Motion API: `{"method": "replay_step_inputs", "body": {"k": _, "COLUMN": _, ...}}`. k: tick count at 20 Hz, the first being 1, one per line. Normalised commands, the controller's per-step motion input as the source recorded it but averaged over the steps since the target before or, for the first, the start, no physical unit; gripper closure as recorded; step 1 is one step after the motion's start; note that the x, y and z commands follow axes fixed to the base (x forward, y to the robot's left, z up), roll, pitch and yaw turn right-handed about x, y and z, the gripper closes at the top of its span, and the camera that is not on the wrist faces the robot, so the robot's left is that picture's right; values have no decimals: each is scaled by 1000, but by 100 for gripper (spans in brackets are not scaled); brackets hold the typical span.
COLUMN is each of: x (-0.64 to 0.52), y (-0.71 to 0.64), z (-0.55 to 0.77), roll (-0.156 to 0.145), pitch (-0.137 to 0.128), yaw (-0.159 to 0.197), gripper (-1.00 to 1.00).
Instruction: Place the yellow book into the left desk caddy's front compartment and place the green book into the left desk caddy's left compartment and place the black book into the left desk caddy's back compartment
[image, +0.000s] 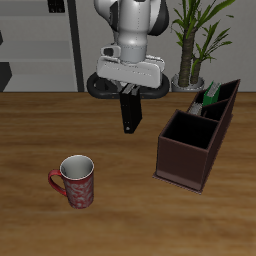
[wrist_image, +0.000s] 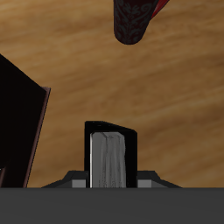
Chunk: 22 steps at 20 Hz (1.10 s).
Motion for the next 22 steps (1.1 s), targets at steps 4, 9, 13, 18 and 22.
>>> {"method": "replay_step_inputs", "body": {"k": 4, "x": -309, "y": 192, "z": 21, "roll": 18, "pitch": -10, "yaw": -28, "gripper": 100}}
{"method": "replay_step_inputs", "body": {"k": 9, "x": -364, "y": 181, "z": 129, "roll": 14, "pitch": -50, "yaw": -22, "gripper": 100}}
{"method": "replay_step_inputs", "body": {"k": 13, "x": -443, "y": 331, "z": 60, "roll": 77, "pitch": -46, "yaw": 22, "gripper": 100}}
{"method": "replay_step_inputs", "body": {"k": 18, "x": -238, "y": 209, "z": 30, "roll": 40, "pitch": -28, "yaw": 3, "gripper": 100}}
{"method": "replay_step_inputs", "body": {"k": 22, "x": -132, "y": 240, "z": 31, "roll": 40, "pitch": -18, "yaw": 1, "gripper": 100}}
